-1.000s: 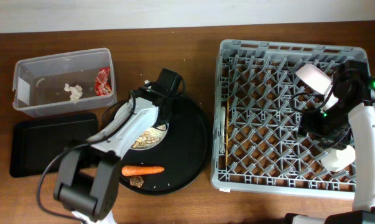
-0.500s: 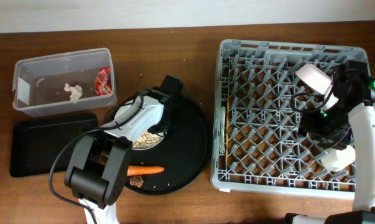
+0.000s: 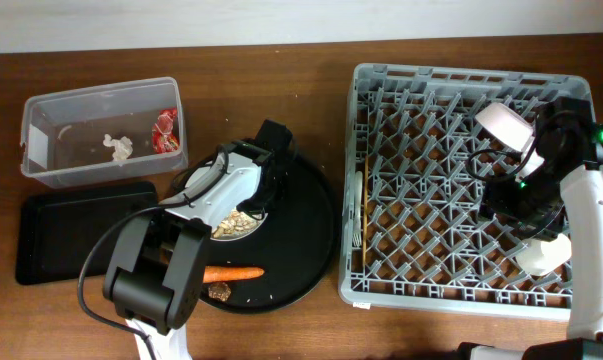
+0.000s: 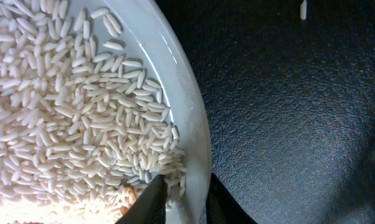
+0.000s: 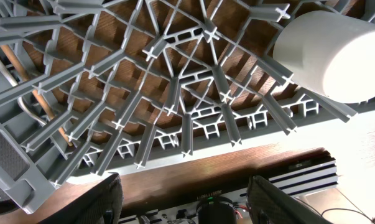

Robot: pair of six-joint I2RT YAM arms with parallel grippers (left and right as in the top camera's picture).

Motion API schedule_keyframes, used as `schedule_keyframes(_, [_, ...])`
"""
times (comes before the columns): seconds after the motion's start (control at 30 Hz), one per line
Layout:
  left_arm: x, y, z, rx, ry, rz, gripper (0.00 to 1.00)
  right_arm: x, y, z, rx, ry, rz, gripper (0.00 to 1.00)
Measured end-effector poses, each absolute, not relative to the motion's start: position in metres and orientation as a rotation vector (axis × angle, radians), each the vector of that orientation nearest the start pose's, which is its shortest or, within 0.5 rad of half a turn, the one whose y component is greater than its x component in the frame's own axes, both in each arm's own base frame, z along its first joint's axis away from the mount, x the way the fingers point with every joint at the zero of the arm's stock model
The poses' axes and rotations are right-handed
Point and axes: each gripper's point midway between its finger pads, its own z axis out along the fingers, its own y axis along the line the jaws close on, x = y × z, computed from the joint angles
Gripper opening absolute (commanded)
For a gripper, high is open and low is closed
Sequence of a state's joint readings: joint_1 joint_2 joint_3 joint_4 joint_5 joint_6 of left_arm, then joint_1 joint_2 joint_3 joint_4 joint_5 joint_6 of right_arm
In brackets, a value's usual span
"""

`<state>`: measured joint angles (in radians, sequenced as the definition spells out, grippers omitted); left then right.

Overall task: Sort waste into correct bins and load items into the dishwasher rack
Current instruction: 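Tip the plate over the black tray with the left gripper, dumping rice and shells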

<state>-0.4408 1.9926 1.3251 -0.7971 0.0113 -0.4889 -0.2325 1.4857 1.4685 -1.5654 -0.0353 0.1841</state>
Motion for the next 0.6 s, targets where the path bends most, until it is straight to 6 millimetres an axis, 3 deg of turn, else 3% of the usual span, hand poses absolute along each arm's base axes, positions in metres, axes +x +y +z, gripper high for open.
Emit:
schedule_keyframes(0.07, [0.345,-0.164,0.004,-0.068,3.052,-0.081,0.14,0.235,-0.050,0.187,0.653,3.084,0.056,0.68])
schedule_keyframes(0.1, [0.345,-0.163,0.004,-0.064,3.051,-0.074,0.04,0.235,-0.050,0.187,0.652,3.084,0.056,0.68])
schedule_keyframes(0.13, [0.345,-0.163,0.004,-0.040,3.041,-0.057,0.00,0.236,-0.050,0.187,0.652,3.084,0.056,0.68])
schedule_keyframes(0.37, [0.353,-0.138,0.006,-0.024,2.962,0.181,0.00,0.235,-0.050,0.187,0.651,3.084,0.056,0.67])
schedule_keyframes(0.6, [0.333,-0.119,0.016,0.024,3.095,0.381,0.00,0.235,-0.050,0.187,0.653,3.084,0.056,0.68])
